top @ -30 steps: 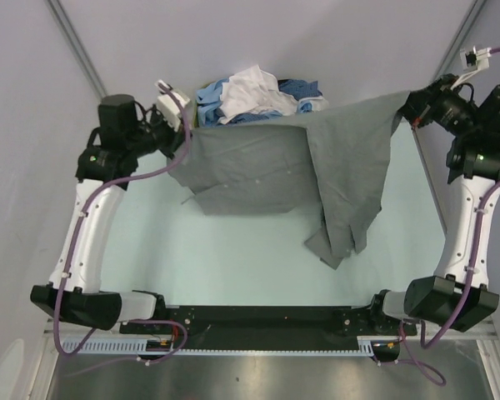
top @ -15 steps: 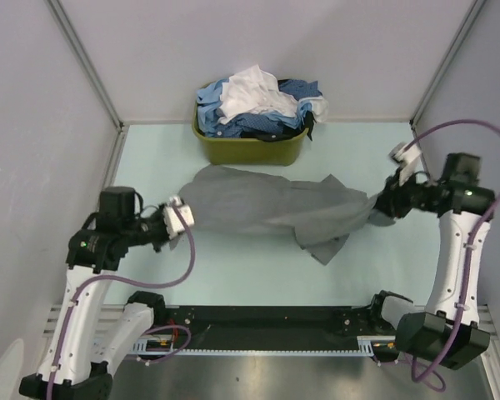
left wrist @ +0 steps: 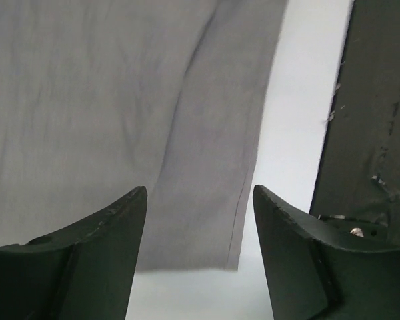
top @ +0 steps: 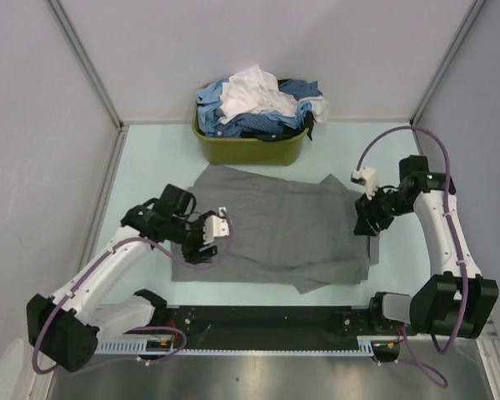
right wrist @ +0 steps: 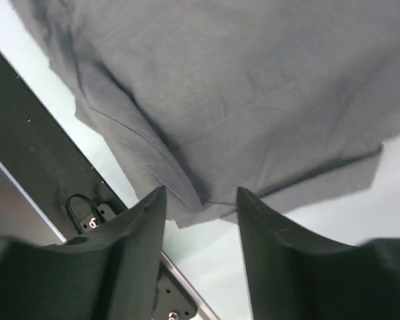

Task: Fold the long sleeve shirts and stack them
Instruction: Flatten the shirt out

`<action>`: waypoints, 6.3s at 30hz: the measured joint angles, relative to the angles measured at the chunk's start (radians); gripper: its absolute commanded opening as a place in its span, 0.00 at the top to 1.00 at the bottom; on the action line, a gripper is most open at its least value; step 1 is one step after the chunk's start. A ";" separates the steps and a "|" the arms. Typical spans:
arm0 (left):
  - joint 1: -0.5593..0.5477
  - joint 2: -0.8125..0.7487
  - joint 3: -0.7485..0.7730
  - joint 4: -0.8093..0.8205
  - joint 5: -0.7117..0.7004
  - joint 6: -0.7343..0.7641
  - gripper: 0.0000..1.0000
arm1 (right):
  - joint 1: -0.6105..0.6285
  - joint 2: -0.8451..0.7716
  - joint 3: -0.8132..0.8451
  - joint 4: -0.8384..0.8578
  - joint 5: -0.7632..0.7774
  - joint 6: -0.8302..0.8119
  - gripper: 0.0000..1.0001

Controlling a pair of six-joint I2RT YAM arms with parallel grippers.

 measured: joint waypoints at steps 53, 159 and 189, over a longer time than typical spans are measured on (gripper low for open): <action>-0.204 0.012 -0.148 0.499 -0.017 -0.340 0.38 | 0.447 -0.061 -0.241 0.396 0.242 0.156 0.44; 0.113 0.152 -0.005 0.416 0.091 -0.456 0.33 | 0.035 -0.267 -0.295 0.799 -0.260 0.732 1.00; -0.200 0.050 -0.117 0.451 0.085 -0.303 0.21 | 0.579 -0.566 -0.247 0.414 0.337 0.264 0.11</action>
